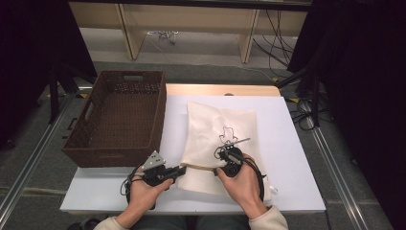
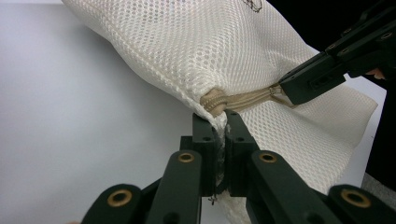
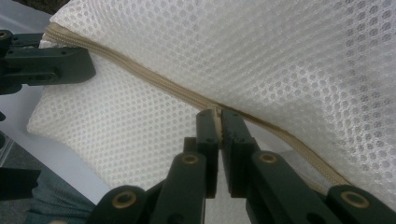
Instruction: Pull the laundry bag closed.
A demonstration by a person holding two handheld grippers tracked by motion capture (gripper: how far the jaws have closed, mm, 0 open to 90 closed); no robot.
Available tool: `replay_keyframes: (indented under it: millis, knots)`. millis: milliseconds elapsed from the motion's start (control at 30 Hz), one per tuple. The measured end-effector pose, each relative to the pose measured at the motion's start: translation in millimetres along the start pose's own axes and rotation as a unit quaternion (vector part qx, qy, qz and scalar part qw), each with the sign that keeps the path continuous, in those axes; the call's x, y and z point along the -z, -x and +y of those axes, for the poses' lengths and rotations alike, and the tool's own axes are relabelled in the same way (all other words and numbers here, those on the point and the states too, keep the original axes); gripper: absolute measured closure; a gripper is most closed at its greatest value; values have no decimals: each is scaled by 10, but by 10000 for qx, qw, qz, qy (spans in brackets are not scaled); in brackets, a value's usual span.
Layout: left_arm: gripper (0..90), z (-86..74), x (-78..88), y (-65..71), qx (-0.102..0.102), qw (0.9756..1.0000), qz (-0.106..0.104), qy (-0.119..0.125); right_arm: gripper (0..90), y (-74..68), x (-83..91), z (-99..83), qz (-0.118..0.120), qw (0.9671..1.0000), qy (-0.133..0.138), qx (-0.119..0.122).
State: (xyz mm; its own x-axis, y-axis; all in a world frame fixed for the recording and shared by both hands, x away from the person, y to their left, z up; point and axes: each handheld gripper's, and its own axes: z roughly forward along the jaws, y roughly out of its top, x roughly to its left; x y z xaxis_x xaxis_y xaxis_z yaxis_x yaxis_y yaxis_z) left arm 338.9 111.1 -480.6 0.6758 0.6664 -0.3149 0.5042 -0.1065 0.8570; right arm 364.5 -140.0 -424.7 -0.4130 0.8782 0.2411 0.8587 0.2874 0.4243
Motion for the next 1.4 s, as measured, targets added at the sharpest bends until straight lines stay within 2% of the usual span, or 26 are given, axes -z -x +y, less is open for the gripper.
replay_keyframes:
  millis: [67,167,233,333,467,567,633,667,1033,1067,1100,1167,1367,1400]
  knots:
    - [855,4,6,2,-12,10000,35,-14,876,16,-1,2,9,9999,20,114]
    - [855,2,4,0,-15,10000,13,-14,876,26,-6,-2,9,10000,12,86]
    - [855,4,4,0,-16,10000,41,-17,876,8,4,-5,-1,10000,-20,-72]
    - [855,6,10,-4,-35,10000,59,-36,876,16,11,-2,11,10000,10,-9]
    - [854,6,10,-5,-32,10000,50,-26,876,19,10,-4,-6,10000,18,-41]
    - [855,3,10,2,77,9999,77,-7,876,37,11,-5,-36,10000,42,-39]
    - [855,2,9,3,67,9999,80,-14,876,15,28,-9,-38,9998,-18,-196]
    - [855,2,9,2,64,9999,84,-15,876,31,24,-11,-58,9999,-12,-107]
    - [855,5,8,1,80,9999,63,-12,876,27,29,-9,-32,9999,0,-162]
    - [855,5,7,-2,76,10000,50,-14,876,44,26,-12,-73,10000,-8,-60]
    - [855,5,-7,19,245,9996,97,123,876,29,30,-17,-98,9998,-89,-137]
    - [855,6,-12,14,259,9995,102,164,876,61,20,-13,-82,10000,2,4]
    - [855,3,-21,22,314,9993,91,207,876,42,32,-16,-75,9999,3,-143]
    - [855,2,-23,22,323,9992,90,213,876,47,31,-19,-80,9999,21,-87]
